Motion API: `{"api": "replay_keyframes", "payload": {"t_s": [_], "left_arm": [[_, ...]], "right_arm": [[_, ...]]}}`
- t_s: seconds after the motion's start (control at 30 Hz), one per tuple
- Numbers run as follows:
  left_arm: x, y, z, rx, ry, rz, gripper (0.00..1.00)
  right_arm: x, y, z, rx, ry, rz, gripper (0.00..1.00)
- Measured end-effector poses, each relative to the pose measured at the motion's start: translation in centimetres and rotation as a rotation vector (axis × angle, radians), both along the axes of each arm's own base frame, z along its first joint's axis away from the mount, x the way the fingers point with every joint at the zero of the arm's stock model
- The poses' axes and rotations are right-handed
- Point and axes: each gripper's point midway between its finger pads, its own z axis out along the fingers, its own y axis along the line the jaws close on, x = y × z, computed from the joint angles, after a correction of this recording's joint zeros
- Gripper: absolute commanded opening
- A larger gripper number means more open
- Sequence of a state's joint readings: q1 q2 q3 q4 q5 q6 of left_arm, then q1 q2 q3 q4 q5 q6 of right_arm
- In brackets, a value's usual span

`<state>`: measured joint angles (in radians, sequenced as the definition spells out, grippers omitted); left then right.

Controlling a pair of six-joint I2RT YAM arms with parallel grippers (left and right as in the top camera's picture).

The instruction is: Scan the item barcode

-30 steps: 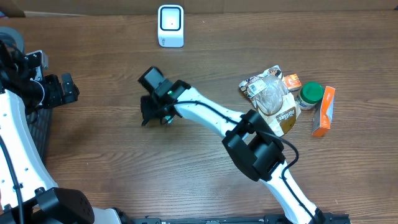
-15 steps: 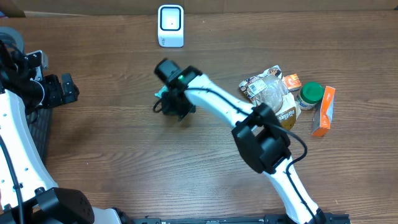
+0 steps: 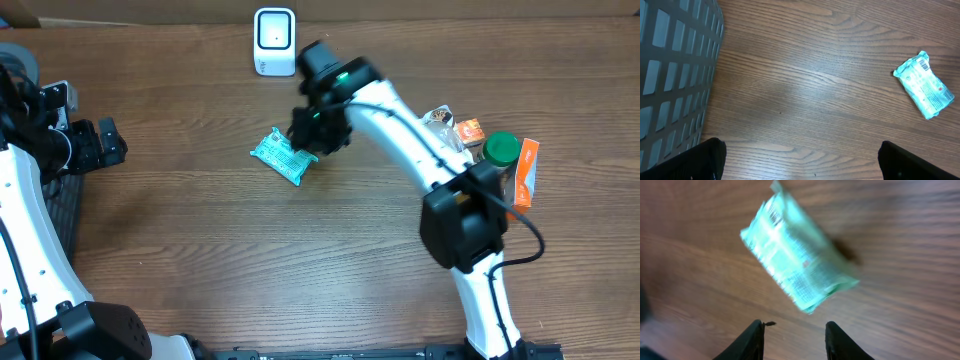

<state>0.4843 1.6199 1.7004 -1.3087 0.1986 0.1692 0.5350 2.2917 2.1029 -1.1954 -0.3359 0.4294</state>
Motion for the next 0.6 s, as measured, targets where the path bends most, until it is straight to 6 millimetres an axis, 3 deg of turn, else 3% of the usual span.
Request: {"api": "replay_keyframes", "payload": {"t_s": [0.17, 0.33, 0.47, 0.6], "left_arm": [[0.0, 0.0, 0.0, 0.000, 0.000, 0.000, 1.00], [0.0, 0.0, 0.0, 0.000, 0.000, 0.000, 0.99], [0.0, 0.0, 0.0, 0.000, 0.000, 0.000, 1.00], [0.0, 0.0, 0.0, 0.000, 0.000, 0.000, 0.99]], "right_arm": [[0.5, -2.0, -2.5, 0.036, 0.065, -0.063, 0.38], [-1.4, 0.0, -5.7, 0.084, 0.112, -0.062, 0.41], [-1.6, 1.9, -7.5, 0.140, 0.087, -0.065, 0.50], [-1.0, 3.3, -8.2, 0.198, 0.040, -0.080, 0.50]]}}
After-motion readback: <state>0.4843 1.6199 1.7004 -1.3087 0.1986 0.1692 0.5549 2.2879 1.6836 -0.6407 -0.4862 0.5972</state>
